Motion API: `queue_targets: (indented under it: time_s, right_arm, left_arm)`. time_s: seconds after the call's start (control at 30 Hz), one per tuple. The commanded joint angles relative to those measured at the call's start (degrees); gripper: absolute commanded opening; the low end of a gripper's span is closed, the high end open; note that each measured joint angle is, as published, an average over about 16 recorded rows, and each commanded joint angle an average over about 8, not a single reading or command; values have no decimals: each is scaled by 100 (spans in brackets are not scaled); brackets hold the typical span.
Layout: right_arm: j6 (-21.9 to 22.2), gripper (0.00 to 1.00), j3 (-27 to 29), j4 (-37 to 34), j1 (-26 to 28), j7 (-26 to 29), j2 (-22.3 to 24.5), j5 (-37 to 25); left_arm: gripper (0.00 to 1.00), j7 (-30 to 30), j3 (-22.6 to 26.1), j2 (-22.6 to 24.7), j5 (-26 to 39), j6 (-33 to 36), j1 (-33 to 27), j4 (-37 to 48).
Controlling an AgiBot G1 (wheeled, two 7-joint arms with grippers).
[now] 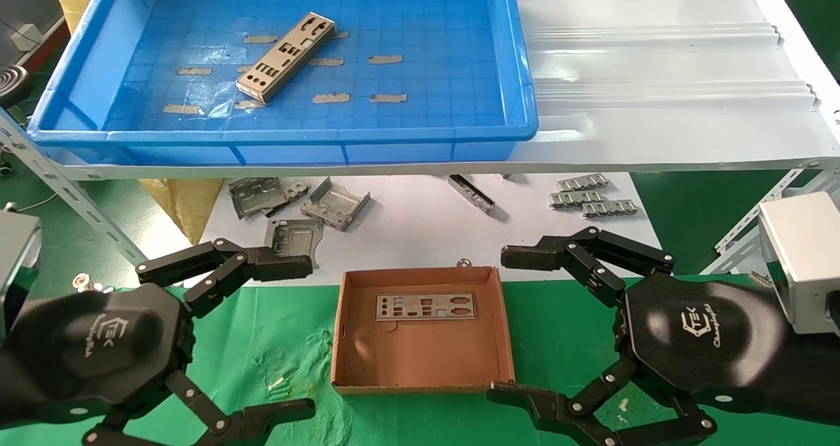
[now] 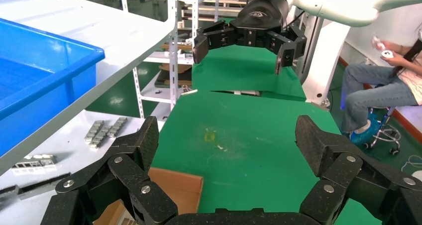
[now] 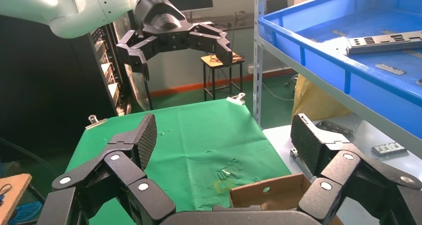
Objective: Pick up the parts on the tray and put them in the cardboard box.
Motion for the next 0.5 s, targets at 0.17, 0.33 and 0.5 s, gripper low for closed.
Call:
queue_targets:
  time_s: [0.17, 0.33, 0.5]
  right_arm:
    - [0, 100, 0, 0, 0, 0, 0, 0]
    - [0, 100, 0, 0, 0, 0, 0, 0]
    - [0, 100, 0, 0, 0, 0, 0, 0]
  left_arm:
    - [100, 0, 0, 0, 0, 0, 0, 0]
    - [100, 0, 0, 0, 0, 0, 0, 0]
    - [100, 0, 0, 0, 0, 0, 0, 0]
